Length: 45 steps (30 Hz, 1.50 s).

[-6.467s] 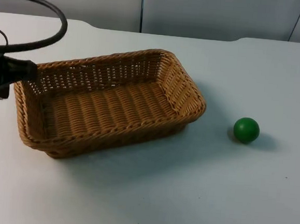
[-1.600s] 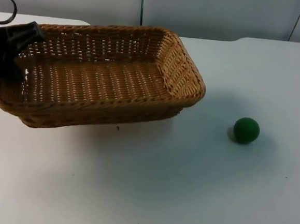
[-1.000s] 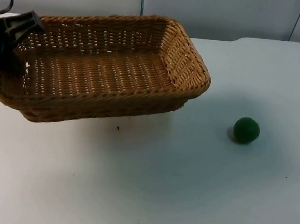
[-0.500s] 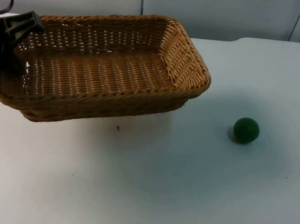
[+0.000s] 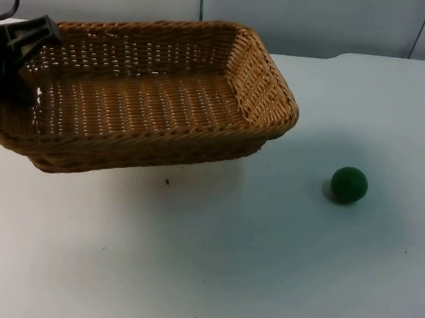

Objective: Pick up the basket with the left hand and place the ball into the basket with the right hand.

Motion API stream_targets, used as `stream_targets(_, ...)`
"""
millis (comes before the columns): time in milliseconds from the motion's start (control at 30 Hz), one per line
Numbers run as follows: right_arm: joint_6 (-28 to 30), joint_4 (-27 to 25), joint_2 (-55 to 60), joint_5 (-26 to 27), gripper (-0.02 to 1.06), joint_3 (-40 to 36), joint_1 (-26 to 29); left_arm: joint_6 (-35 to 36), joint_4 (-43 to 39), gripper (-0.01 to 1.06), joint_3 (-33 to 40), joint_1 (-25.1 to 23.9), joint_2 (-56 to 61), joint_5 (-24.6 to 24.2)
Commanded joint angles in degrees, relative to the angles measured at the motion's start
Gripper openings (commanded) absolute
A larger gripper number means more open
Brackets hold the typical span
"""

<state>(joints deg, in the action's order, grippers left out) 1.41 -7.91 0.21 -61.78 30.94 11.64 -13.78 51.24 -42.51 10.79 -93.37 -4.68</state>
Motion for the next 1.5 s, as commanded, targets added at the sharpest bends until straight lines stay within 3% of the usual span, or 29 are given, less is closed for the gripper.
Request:
stream_targets(0,0.1,0.0,-0.2,2.1,0.0,-0.3,-1.7,0.6,0.9,0.0,-0.1,0.2,0.9,0.4)
stream_targets(100,0.1,1.6,-0.2,3.2,0.0,-0.3,-7.1,0.6,0.9,0.0,-0.1,0.2,0.9,0.4)
stream_targets(233,0.1,5.7,-0.2,4.9,0.0,-0.2,-8.8,0.6,0.9,0.0,-0.1,0.2,0.9,0.4)
stream_targets(333,0.1,7.9,-0.2,4.9,0.0,-0.2,-8.8,0.6,0.9,0.0,-0.1,0.2,0.9,0.4)
stream_targets(900,0.1,7.9,-0.2,5.2,0.0,-0.2,-8.8,0.6,0.9,0.0,-0.1,0.2,0.9,0.4)
stream_targets(1167,-1.4,12.1,4.5,-0.6,0.0,0.3,-8.8,0.6,0.9,0.0,-0.1,0.2,0.9,0.4)
stream_targets(1233,-3.0,12.0,11.2,-1.4,0.05,2.4,-8.8,0.6,0.9,0.0,-0.1,0.2,0.9,0.4)
stream_targets(1300,-3.0,11.4,16.9,-1.4,0.17,5.4,-8.8,0.6,0.9,0.0,-0.1,0.2,0.9,0.4)
stream_targets(1333,-3.0,11.4,16.9,-1.4,0.17,5.4,-8.8,0.6,0.9,0.0,-0.1,0.2,0.9,0.4)
stream_targets(1467,-3.2,12.0,28.4,-1.1,0.45,11.3,-8.8,0.6,0.9,0.0,-0.1,0.2,0.9,0.4)
